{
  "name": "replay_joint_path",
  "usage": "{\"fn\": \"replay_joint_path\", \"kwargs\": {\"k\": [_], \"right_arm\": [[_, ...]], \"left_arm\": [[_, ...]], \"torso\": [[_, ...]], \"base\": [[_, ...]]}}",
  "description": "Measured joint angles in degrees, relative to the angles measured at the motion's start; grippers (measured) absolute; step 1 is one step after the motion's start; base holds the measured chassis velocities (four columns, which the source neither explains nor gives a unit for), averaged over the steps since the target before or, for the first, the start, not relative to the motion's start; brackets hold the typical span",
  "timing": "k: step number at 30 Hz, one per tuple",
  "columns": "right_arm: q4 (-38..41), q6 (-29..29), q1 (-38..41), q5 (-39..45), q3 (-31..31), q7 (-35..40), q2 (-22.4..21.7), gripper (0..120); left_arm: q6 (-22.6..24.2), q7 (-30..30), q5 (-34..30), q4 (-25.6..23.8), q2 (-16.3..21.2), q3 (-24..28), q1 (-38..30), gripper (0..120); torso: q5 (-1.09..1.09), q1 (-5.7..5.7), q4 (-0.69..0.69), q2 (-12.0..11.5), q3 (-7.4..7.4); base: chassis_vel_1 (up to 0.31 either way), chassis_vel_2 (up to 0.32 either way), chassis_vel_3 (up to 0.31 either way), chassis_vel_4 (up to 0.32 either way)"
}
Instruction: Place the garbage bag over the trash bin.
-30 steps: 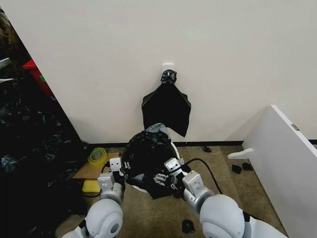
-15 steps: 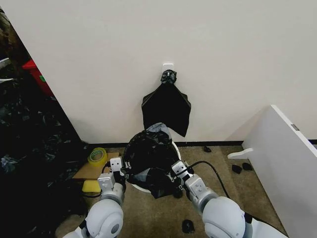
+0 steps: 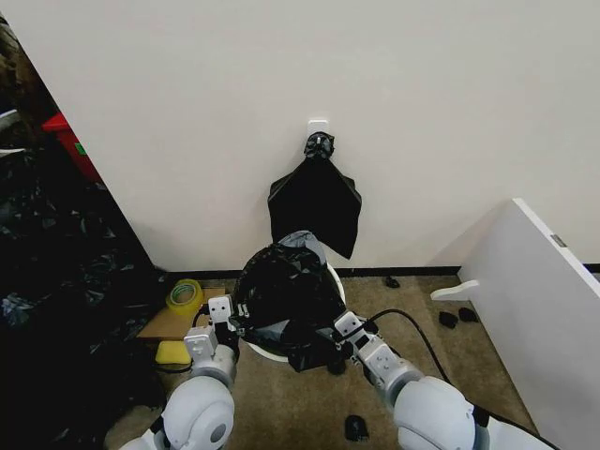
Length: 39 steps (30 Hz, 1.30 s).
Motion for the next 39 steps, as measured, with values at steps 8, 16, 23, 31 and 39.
{"fn": "replay_joint_path", "kwargs": {"k": [8,16,23,31,39], "right_arm": [[2.97,9.29,-1.42,19.73,9.29,4.09,2.70,0],[1.68,14.14,-1.09,36.89,18.89,5.37,2.32,0],[-2.15,13.74,-0.94,38.44,20.91,5.09,1.20,0],[-4.62,9.21,-1.55,41.19,21.87,3.94,-0.46,0],[-6.12,6.86,-3.09,38.49,19.22,0.06,-0.76,0]], "left_arm": [[-4.27,2.23,-7.92,0.26,0.81,-1.90,0.43,1],[-8.22,5.75,-14.00,0.55,1.11,-2.62,0.73,1],[-9.89,9.48,-14.96,-0.28,1.40,-2.78,1.44,1],[-11.39,11.20,-15.07,-0.33,1.65,-3.06,1.77,1],[-12.18,12.01,-16.03,-0.54,1.19,-2.85,1.59,1]], "torso": [[0.00,0.00,0.00,0.00,0.00],[0.00,0.00,0.00,0.00,0.00],[0.01,0.00,0.00,0.00,0.00],[0.00,0.00,0.00,0.00,0.00],[0.00,0.00,0.00,0.00,0.00]], "base": [[0.000,0.000,0.000,0.000],[0.000,0.000,0.000,0.000],[0.000,0.000,0.000,0.000],[0.000,0.000,0.000,0.000],[0.000,0.000,0.000,0.000]]}}
